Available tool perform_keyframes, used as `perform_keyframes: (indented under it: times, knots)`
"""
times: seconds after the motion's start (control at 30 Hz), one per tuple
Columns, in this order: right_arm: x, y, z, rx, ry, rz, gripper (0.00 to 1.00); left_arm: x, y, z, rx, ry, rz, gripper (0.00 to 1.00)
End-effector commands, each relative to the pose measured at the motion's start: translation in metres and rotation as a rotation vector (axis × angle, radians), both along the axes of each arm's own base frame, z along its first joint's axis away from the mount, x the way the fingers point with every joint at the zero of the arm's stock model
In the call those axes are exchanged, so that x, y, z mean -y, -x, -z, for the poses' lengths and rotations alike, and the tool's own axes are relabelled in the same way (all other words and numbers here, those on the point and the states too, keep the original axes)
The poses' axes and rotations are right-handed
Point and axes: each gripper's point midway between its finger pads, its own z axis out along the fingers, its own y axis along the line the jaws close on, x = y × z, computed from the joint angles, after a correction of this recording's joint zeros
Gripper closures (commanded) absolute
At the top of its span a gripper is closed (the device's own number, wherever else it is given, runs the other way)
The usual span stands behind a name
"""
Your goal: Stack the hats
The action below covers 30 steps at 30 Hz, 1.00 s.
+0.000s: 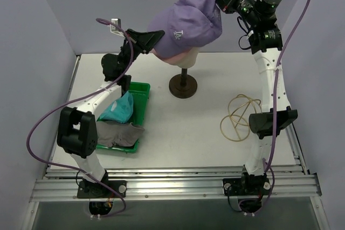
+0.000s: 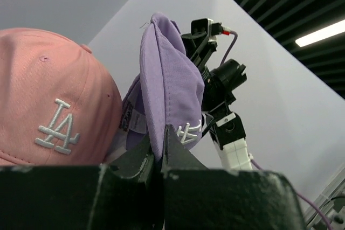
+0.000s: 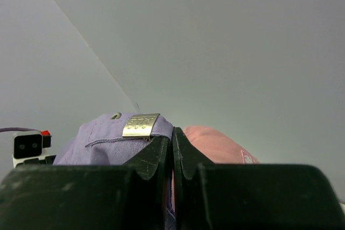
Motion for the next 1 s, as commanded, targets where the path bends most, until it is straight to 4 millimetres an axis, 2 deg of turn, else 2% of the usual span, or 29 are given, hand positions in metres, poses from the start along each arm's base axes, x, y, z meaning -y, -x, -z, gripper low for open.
perform_keyframes:
  times: [0.0,0.17,0.27,0.3,0.53,0.57,0.6,0.63,0.73,0.83,0.97]
  knots:
    - [0.018,0.0,-0.032,0.101,-0.035,0.061,1.0,-0.035,0.008,-0.043,-0.007,0.183,-0.093,0.98]
    - [0.025,-0.027,-0.005,0.046,-0.045,0.055,1.0,-0.047,-0.009,-0.039,-0.117,0.289,-0.124,0.98]
    - [0.025,-0.038,0.004,0.034,-0.063,0.044,1.0,-0.051,-0.013,-0.037,-0.159,0.332,-0.137,0.98]
    - [0.026,-0.038,0.0,0.045,-0.069,0.042,1.0,-0.055,-0.017,-0.037,-0.18,0.352,-0.157,0.97]
    - [0.046,-0.065,0.018,0.016,-0.13,0.061,1.0,-0.061,-0.031,-0.026,-0.283,0.413,-0.199,0.98]
    - [0.046,-0.069,0.023,0.009,-0.132,0.058,0.98,-0.059,-0.035,-0.022,-0.29,0.412,-0.197,0.98]
    - [0.045,-0.07,0.022,0.019,-0.137,0.052,0.91,-0.058,-0.035,-0.022,-0.293,0.416,-0.187,0.98]
    - [0.044,-0.072,0.024,0.018,-0.14,0.048,0.8,-0.055,-0.036,-0.021,-0.294,0.418,-0.184,0.98]
    - [0.042,-0.076,0.031,0.009,-0.14,0.035,0.68,-0.052,-0.04,-0.019,-0.292,0.418,-0.186,0.98]
    - [0.045,-0.074,0.031,0.013,-0.132,0.046,0.62,-0.052,-0.045,-0.015,-0.301,0.428,-0.188,0.98]
    - [0.048,-0.07,0.026,0.021,-0.126,0.052,0.61,-0.05,-0.05,-0.008,-0.331,0.44,-0.192,0.98]
